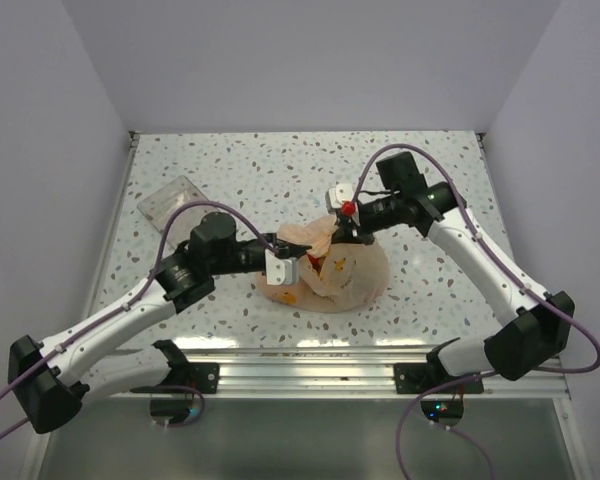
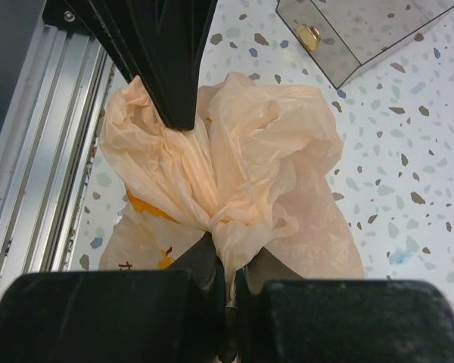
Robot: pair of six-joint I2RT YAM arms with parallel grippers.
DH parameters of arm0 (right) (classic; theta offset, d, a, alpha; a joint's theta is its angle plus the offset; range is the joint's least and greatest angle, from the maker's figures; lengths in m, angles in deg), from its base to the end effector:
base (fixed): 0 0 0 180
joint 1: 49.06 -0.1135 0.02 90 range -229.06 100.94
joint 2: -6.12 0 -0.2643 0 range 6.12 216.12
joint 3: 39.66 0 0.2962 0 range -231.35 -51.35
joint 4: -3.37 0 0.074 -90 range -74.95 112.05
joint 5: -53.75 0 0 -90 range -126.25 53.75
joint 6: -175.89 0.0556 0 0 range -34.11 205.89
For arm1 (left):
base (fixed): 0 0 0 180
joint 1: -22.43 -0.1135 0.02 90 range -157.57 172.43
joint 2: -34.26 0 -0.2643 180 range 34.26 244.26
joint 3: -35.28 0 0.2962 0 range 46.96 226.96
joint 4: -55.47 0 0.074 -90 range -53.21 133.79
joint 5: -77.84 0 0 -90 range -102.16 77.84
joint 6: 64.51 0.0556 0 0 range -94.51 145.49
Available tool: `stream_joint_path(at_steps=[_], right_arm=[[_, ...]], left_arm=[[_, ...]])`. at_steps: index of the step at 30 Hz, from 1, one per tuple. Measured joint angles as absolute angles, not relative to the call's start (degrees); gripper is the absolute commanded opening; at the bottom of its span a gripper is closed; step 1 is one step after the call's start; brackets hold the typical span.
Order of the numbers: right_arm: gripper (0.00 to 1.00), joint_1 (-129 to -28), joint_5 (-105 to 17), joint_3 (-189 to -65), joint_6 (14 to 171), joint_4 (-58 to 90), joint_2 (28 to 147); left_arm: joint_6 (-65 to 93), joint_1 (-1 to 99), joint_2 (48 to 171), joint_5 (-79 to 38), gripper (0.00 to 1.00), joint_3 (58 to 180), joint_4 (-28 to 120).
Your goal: Place the fake fruits into the plastic bag and tie a complex knot
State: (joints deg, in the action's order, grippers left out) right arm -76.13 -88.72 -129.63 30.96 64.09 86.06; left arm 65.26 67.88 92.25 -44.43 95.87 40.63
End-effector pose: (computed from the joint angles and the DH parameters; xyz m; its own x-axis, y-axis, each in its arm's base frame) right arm 0.2772 0.1912 0.3419 0.1972 -0.4592 -0.8662 -0.9802 -0.1079 -0.1659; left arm 0.1851 -0.2304 0.3254 0.5053 0.2577 -0.8236 0.8396 0.0735 0.5382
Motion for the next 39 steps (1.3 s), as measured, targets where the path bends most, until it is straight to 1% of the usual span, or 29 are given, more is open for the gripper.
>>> stream_joint_path(at_steps=[5,8,10,15,19,23,25,29,32,33,34,36,39], right_arm=[[0.05,-76.2,-88.6,-129.6,30.9,64.6,85.1],[0.09,-76.0,-88.1,-129.6,30.9,64.9,84.6],[0.15,-75.6,-87.6,-129.5,30.8,64.8,84.3],[0.15,-74.8,-86.2,-127.9,30.7,64.8,83.5],[0.18,-74.8,-85.4,-126.9,30.7,64.8,83.4],[0.30,-74.8,-85.0,-126.8,30.7,64.8,83.2],[0.31,-74.8,-84.8,-126.7,30.7,64.7,82.9],[0.29,-74.8,-84.7,-125.5,30.7,64.8,82.1],[0.19,-74.8,-84.7,-125.0,30.8,64.8,81.7],[0.13,-74.8,-84.8,-124.9,30.8,64.8,81.6],[0.11,-74.8,-84.8,-124.9,30.8,64.7,81.6],[0.08,-74.8,-84.7,-124.9,30.8,64.8,81.2],[0.06,-74.8,-84.7,-124.0,30.6,64.7,80.0]], left_arm=[[65.0,67.9,91.0,-43.2,0.00,94.9,40.1],[64.6,67.9,90.8,-42.9,0.00,94.8,39.5],[64.1,67.9,90.6,-42.8,0.00,94.8,38.6],[62.2,67.9,89.9,-42.9,0.00,94.8,36.7],[61.0,67.9,89.7,-43.1,0.00,95.5,34.8],[60.0,67.9,89.7,-43.2,0.00,97.3,33.5],[59.6,67.9,89.5,-43.2,0.00,98.1,33.1],[59.5,67.9,89.3,-43.7,0.00,99.3,32.3],[59.6,67.9,89.3,-44.3,0.00,99.9,32.1],[59.6,67.9,89.4,-44.5,0.00,100.0,32.1],[59.6,67.9,89.5,-44.6,0.00,100.2,32.1],[59.1,67.9,90.0,-44.8,0.00,100.9,32.1],[57.5,67.9,91.0,-44.5,0.00,102.5,32.7]])
